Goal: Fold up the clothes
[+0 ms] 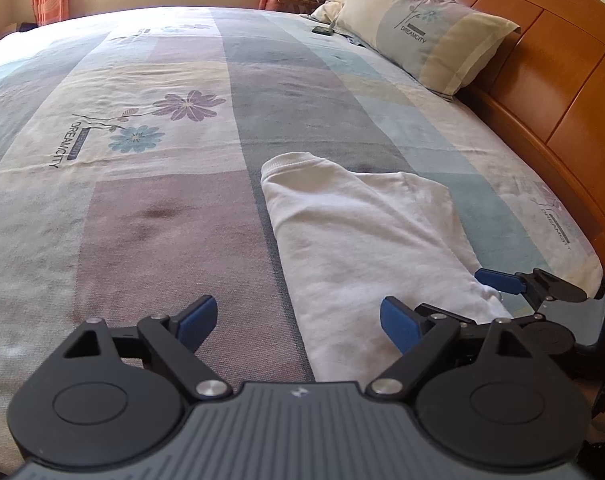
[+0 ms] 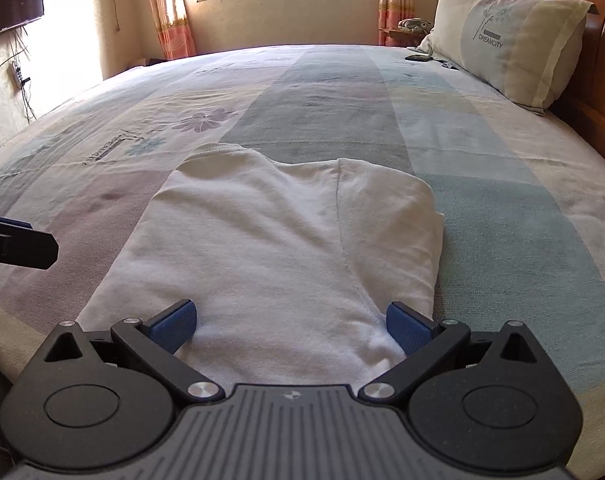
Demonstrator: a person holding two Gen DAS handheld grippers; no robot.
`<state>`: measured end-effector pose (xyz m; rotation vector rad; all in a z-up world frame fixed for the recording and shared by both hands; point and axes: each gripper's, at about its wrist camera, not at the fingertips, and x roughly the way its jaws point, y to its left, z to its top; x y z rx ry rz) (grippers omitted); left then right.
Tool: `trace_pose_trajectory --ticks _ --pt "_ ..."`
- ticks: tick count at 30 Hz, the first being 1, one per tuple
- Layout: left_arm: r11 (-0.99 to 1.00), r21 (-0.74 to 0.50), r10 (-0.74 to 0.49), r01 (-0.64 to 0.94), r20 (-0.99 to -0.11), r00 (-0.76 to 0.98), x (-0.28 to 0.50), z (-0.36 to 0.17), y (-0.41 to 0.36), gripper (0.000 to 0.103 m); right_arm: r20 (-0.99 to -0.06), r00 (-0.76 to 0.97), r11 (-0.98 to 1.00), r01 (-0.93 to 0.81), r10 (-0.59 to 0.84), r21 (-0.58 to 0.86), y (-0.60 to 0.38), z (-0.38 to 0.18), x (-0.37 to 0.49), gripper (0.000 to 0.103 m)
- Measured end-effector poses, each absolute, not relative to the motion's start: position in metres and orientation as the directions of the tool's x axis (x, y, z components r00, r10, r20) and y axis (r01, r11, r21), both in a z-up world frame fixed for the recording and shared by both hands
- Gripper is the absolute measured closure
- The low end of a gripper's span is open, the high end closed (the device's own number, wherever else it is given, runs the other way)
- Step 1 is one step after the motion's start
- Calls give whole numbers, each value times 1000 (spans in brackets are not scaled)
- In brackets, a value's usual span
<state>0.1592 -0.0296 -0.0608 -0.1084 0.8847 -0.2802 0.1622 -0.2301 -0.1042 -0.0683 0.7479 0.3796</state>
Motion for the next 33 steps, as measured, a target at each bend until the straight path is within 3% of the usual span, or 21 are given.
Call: trace_pose_trajectory --ticks 10,18,24,30,33 --pt "962 -181 -271 206 -745 610 160 -61 -34 14 -680 663 928 -365 312 70 -232 -99 159 0" --pt "966 -183 -258 183 -740 622 164 -61 -24 14 -590 708 919 -347 389 189 -246 -74 192 0" --pt "970 -190 -243 151 -741 626 169 -64 -11 14 -598 627 863 -421 500 280 -226 -91 237 0" --pt "968 -204 -250 145 -745 618 176 -70 -7 14 -661 682 948 -274 312 164 -239 -111 242 0" --pt "964 -210 -265 163 -745 613 179 -73 -11 14 -646 689 945 -243 328 220 -259 -106 233 0"
